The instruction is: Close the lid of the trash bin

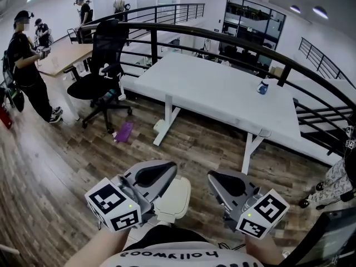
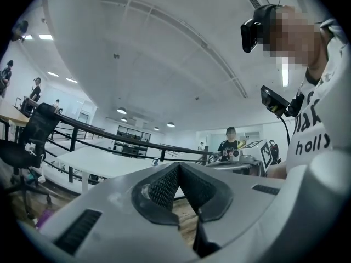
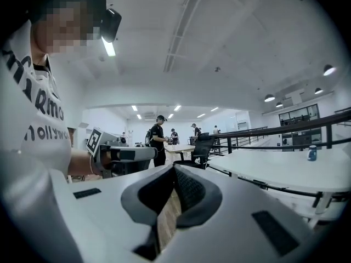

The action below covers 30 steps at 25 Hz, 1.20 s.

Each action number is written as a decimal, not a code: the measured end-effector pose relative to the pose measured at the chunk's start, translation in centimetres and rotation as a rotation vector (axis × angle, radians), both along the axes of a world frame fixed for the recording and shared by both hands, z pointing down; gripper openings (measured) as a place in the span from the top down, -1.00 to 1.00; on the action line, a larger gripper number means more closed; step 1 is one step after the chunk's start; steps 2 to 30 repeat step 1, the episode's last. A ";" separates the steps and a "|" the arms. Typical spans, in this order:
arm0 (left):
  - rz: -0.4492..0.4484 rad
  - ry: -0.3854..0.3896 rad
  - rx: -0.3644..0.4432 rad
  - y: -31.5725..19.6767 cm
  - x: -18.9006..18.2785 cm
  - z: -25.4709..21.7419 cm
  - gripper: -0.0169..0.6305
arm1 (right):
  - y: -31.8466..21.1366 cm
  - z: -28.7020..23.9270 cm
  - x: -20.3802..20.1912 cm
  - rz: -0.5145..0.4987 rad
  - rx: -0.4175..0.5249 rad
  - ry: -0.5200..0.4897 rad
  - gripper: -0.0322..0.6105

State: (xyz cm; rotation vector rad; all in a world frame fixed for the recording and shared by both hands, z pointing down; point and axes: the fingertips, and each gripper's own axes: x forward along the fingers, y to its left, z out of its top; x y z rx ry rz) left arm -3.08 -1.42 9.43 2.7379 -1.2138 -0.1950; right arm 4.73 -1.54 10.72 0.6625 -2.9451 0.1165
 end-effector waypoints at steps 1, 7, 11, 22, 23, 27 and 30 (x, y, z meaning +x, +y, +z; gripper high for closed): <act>0.001 -0.003 0.000 0.1 0.1 0.0 0.93 | 0.1 0.0 0.0 -0.001 0.001 0.000 0.87; 0.001 -0.003 0.000 0.1 0.1 0.0 0.93 | 0.1 0.0 0.0 -0.001 0.001 0.000 0.87; 0.001 -0.003 0.000 0.1 0.1 0.0 0.93 | 0.1 0.0 0.0 -0.001 0.001 0.000 0.87; 0.001 -0.003 0.000 0.1 0.1 0.0 0.93 | 0.1 0.0 0.0 -0.001 0.001 0.000 0.87; 0.001 -0.003 0.000 0.1 0.1 0.0 0.93 | 0.1 0.0 0.0 -0.001 0.001 0.000 0.87; 0.001 -0.003 0.000 0.1 0.1 0.0 0.93 | 0.1 0.0 0.0 -0.001 0.001 0.000 0.87; 0.001 -0.003 0.000 0.1 0.1 0.0 0.93 | 0.1 0.0 0.0 -0.001 0.001 0.000 0.87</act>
